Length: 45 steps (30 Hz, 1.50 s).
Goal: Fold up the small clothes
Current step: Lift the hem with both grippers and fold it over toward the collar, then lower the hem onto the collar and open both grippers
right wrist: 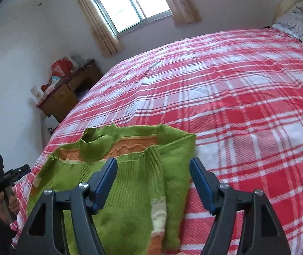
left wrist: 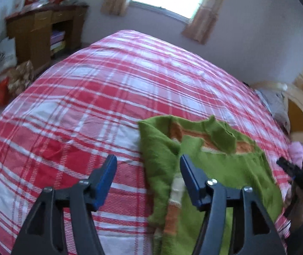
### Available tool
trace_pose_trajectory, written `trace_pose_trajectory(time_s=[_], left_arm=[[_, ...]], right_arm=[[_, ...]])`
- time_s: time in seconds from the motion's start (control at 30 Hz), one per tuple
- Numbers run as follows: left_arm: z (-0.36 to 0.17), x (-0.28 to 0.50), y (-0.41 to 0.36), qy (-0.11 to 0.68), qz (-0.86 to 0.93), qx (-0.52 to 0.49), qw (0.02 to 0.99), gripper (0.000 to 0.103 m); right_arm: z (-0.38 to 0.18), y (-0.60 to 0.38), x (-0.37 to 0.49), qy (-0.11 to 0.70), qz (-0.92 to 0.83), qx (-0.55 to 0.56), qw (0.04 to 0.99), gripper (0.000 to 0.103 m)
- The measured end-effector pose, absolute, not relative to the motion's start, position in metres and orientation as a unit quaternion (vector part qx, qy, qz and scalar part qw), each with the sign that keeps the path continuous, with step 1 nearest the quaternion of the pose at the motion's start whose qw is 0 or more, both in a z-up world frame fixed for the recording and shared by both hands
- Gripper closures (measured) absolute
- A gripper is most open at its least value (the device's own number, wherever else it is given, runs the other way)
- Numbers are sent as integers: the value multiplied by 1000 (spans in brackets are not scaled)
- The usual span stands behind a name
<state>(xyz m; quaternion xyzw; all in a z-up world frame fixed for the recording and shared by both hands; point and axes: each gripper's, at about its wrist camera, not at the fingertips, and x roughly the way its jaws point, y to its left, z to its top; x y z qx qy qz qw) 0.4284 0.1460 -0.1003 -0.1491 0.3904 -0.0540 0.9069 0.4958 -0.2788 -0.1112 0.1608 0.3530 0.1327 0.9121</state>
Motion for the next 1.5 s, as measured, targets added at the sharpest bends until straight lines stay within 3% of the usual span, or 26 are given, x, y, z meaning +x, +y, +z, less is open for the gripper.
trace_pose_trajectory(time_s=[0.13, 0.2, 0.37, 0.4, 0.43, 0.47, 0.5, 0.87, 1.17, 1.27, 1.3, 1.37, 1.4, 1.43, 1.5], left_arm=[[-96, 438, 110, 392, -79, -79, 913, 32], [-102, 448, 91, 410, -89, -43, 907, 32], [-126, 474, 66, 442, -62, 20, 895, 36], [-130, 477, 65, 448, -61, 27, 891, 62], [-133, 479, 64, 454, -65, 30, 888, 99], [-135, 480, 66, 459, -66, 28, 885, 94], [-134, 479, 68, 455, -64, 23, 888, 97], [-88, 480, 95, 373, -43, -31, 926, 97], [-136, 522, 90, 420, -18, -22, 907, 97], [-142, 523, 90, 429, 0, -23, 903, 84], [-141, 520, 92, 430, 3, -26, 902, 80], [-134, 512, 97, 426, 11, -36, 904, 65], [-129, 503, 101, 420, 17, -39, 906, 59], [-124, 495, 103, 416, 25, -42, 908, 46], [-115, 471, 108, 396, 22, -50, 917, 40]], right_arm=[[-109, -274, 495, 365, 138, 134, 911, 36], [-108, -268, 496, 370, 143, 115, 911, 42], [-122, -245, 508, 417, 147, 50, 896, 46], [-126, -242, 510, 423, 140, 35, 895, 63], [-129, -239, 511, 427, 132, 19, 894, 88], [-132, -237, 513, 433, 133, 12, 891, 98], [-133, -236, 512, 434, 140, 12, 890, 99], [-67, -245, 504, 315, 129, 11, 940, 100], [-115, -241, 553, 372, 91, 25, 923, 100], [-140, -245, 563, 411, 82, 35, 907, 99], [-145, -247, 563, 418, 78, 37, 904, 97], [-143, -256, 559, 411, 62, 41, 909, 73], [-141, -262, 554, 407, 52, 50, 911, 47], [-136, -270, 547, 399, 51, 68, 913, 42], [-127, -278, 531, 386, 63, 92, 916, 42]])
